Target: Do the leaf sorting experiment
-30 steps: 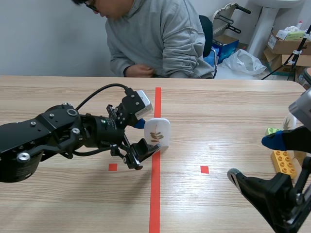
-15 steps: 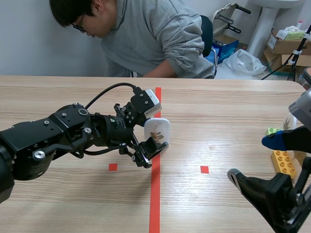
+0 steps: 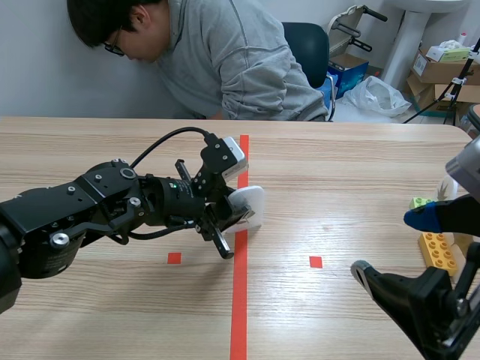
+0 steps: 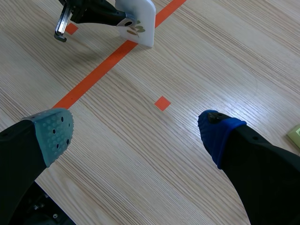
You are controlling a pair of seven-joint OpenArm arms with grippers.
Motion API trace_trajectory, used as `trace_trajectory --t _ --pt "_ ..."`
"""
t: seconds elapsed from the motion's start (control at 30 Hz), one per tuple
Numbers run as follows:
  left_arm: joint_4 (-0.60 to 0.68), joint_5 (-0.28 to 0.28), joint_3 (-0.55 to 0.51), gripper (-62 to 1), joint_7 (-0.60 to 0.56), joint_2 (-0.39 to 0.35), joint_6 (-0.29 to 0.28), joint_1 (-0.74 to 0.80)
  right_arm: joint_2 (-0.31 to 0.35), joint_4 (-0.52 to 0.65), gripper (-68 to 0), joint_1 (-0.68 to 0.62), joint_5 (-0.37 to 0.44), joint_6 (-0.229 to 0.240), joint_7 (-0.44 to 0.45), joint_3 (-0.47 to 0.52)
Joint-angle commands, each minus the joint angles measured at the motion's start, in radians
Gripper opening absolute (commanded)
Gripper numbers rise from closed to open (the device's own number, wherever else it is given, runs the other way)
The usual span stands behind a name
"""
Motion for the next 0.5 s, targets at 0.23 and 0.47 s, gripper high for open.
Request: trace_trajectory --t 0.23,0.47 --pt "0.023 -0.014 -0.002 -53.9 -0.049 0.007 -0.001 -0.011 0.008 0.012 -13.3 0.008 0.011 0.008 0.016 0.01" --pt "0.119 -0.116 -0.101 -53.9 -0.026 -0.034 -0.002 0.019 0.008 0.012 -13.3 0.008 0.011 0.008 0.019 0.01"
